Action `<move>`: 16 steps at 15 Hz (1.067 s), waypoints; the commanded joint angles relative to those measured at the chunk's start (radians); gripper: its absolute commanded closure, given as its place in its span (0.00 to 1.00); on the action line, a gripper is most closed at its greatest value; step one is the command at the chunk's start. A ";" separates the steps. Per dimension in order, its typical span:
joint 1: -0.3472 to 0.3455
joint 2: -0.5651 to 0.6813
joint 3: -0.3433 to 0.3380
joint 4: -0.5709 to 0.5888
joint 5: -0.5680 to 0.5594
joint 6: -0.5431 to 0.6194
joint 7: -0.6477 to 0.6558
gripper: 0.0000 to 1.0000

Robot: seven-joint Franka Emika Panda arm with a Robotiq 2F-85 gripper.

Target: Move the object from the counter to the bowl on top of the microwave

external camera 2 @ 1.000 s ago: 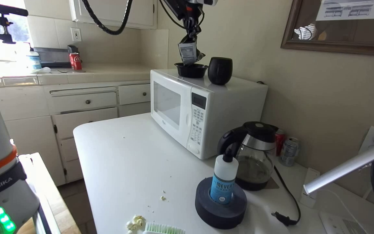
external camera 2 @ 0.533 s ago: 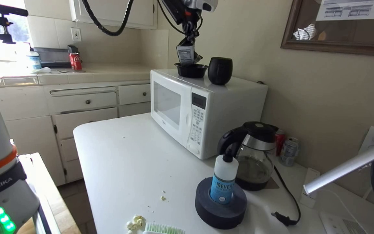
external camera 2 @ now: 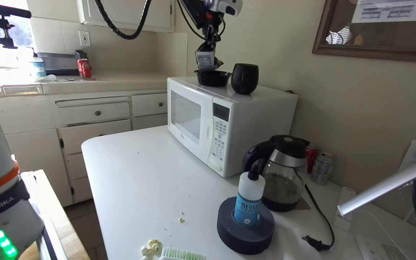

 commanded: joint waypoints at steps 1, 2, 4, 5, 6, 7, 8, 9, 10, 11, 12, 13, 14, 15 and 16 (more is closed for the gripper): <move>-0.003 0.029 0.003 0.013 -0.066 -0.004 0.036 1.00; -0.005 0.046 0.002 0.025 -0.075 -0.013 0.036 1.00; -0.010 0.086 0.003 0.058 -0.074 -0.033 0.019 1.00; -0.013 0.104 0.004 0.074 -0.063 -0.048 0.016 1.00; -0.018 0.126 0.006 0.096 -0.046 -0.066 0.003 1.00; -0.021 0.145 0.008 0.114 -0.044 -0.069 -0.005 1.00; -0.023 0.163 0.010 0.133 -0.044 -0.076 -0.007 1.00; -0.025 0.175 0.011 0.148 -0.050 -0.079 -0.005 1.00; -0.028 0.188 0.013 0.164 -0.052 -0.087 -0.005 1.00; -0.030 0.198 0.014 0.178 -0.058 -0.089 -0.001 0.77; -0.030 0.205 0.014 0.187 -0.067 -0.086 0.004 0.72; -0.030 0.209 0.014 0.197 -0.075 -0.084 0.010 0.66; -0.032 0.212 0.016 0.204 -0.073 -0.081 0.010 0.59; -0.032 0.207 0.017 0.205 -0.074 -0.079 0.013 0.50; -0.029 0.197 0.016 0.205 -0.086 -0.079 0.024 0.44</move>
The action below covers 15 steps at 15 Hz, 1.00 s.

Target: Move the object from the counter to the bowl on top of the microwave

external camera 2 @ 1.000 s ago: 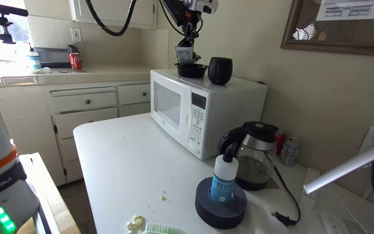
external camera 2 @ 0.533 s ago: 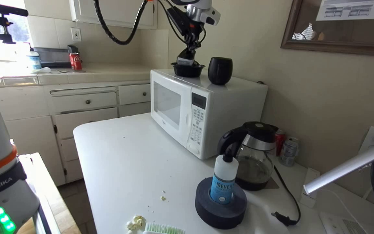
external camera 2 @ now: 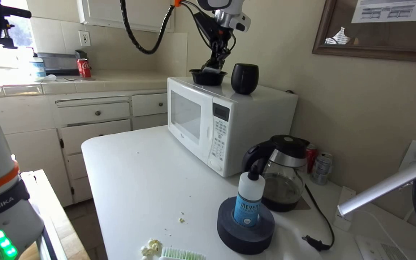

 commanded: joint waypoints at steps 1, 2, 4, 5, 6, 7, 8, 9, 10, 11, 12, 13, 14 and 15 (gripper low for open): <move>-0.009 -0.008 0.013 0.031 -0.042 -0.026 0.038 0.35; -0.004 -0.019 0.011 0.028 -0.065 -0.022 0.052 0.28; 0.002 -0.046 0.011 0.022 -0.111 -0.024 0.080 0.13; 0.006 -0.061 0.011 0.016 -0.138 -0.027 0.098 0.06; 0.008 -0.081 0.014 0.004 -0.163 -0.025 0.107 0.01; 0.010 -0.106 0.017 -0.010 -0.188 -0.030 0.108 0.00; 0.009 -0.138 0.022 -0.034 -0.194 -0.037 0.088 0.00; 0.009 -0.170 0.027 -0.059 -0.195 -0.044 0.060 0.00; 0.009 -0.203 0.031 -0.088 -0.191 -0.060 0.033 0.00; 0.010 -0.234 0.034 -0.114 -0.190 -0.076 0.008 0.00; 0.012 -0.270 0.034 -0.151 -0.192 -0.083 -0.034 0.00; 0.014 -0.318 0.034 -0.197 -0.195 -0.099 -0.086 0.00; 0.018 -0.352 0.031 -0.231 -0.197 -0.114 -0.131 0.00; 0.019 -0.250 0.026 -0.110 -0.179 -0.101 -0.061 0.00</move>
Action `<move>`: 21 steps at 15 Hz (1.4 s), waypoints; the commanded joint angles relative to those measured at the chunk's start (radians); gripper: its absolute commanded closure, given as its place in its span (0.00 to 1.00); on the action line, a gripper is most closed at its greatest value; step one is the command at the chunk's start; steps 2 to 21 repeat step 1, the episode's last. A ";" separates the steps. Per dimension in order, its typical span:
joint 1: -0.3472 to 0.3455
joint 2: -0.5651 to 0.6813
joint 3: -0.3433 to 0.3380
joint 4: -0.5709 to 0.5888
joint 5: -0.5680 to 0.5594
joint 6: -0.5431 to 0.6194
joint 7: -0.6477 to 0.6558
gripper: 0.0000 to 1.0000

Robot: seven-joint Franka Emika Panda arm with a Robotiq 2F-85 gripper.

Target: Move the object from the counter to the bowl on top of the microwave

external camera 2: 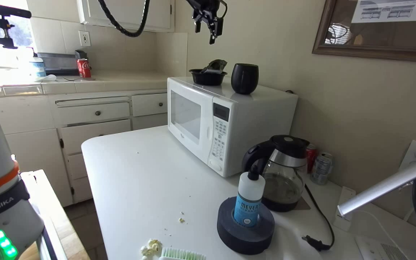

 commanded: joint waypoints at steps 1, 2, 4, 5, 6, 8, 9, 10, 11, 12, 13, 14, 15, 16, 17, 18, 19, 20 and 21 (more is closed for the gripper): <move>0.010 -0.032 -0.009 -0.029 -0.002 -0.013 -0.027 0.00; 0.010 -0.032 -0.009 -0.029 -0.002 -0.013 -0.027 0.00; 0.010 -0.032 -0.009 -0.029 -0.002 -0.013 -0.027 0.00; 0.010 -0.032 -0.009 -0.029 -0.002 -0.013 -0.027 0.00; 0.010 -0.032 -0.009 -0.029 -0.002 -0.013 -0.027 0.00; 0.010 -0.032 -0.009 -0.029 -0.002 -0.013 -0.027 0.00; 0.010 -0.032 -0.009 -0.029 -0.002 -0.013 -0.027 0.00; 0.010 -0.032 -0.009 -0.029 -0.002 -0.013 -0.027 0.00; 0.010 -0.032 -0.009 -0.029 -0.002 -0.013 -0.027 0.00; 0.010 -0.032 -0.009 -0.029 -0.002 -0.013 -0.027 0.00; 0.010 -0.032 -0.009 -0.029 -0.002 -0.013 -0.027 0.00; 0.010 -0.032 -0.009 -0.029 -0.002 -0.013 -0.027 0.00; 0.010 -0.032 -0.009 -0.029 -0.002 -0.013 -0.027 0.00; 0.010 -0.032 -0.009 -0.029 -0.002 -0.013 -0.027 0.00; 0.010 -0.032 -0.009 -0.029 -0.002 -0.013 -0.027 0.00; 0.010 -0.032 -0.009 -0.029 -0.002 -0.013 -0.027 0.00; 0.010 -0.032 -0.009 -0.029 -0.002 -0.013 -0.027 0.00; 0.010 -0.032 -0.009 -0.029 -0.002 -0.013 -0.027 0.00; 0.010 -0.032 -0.009 -0.029 -0.002 -0.013 -0.027 0.00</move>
